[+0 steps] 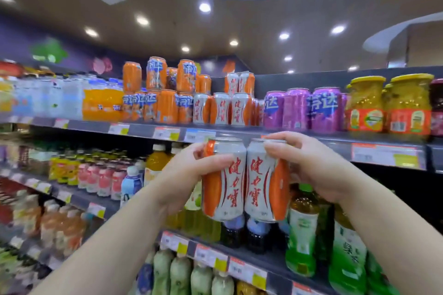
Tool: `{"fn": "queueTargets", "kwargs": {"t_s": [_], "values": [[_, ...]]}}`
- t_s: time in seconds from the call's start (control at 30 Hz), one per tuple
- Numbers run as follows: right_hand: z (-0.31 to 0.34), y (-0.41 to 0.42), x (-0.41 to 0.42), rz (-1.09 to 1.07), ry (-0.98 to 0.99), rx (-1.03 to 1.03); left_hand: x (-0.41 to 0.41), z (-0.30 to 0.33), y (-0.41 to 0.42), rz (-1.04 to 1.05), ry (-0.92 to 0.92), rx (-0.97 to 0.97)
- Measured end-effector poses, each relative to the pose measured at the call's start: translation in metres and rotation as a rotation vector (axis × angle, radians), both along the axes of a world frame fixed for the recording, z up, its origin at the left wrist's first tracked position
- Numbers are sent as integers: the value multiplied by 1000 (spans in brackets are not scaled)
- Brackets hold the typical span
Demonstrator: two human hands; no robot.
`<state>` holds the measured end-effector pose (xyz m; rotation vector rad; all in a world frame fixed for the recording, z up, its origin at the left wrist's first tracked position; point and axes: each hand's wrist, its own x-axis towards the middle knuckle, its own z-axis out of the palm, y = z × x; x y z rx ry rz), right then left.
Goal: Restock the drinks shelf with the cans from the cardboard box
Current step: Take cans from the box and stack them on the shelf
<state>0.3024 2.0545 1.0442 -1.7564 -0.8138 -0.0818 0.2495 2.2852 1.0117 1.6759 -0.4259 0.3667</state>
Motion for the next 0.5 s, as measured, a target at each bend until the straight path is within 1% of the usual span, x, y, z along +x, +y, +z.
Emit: {"fn": "queueTargets", "kwargs": {"t_s": [0.17, 0.3, 0.5], "values": [[29, 39, 36, -18, -70, -21, 40, 28, 47, -68, -20, 18], [60, 65, 61, -60, -113, -34, 74, 58, 82, -7, -44, -14], [110, 101, 98, -235, -171, 33, 140, 111, 126, 3, -107, -115]]}}
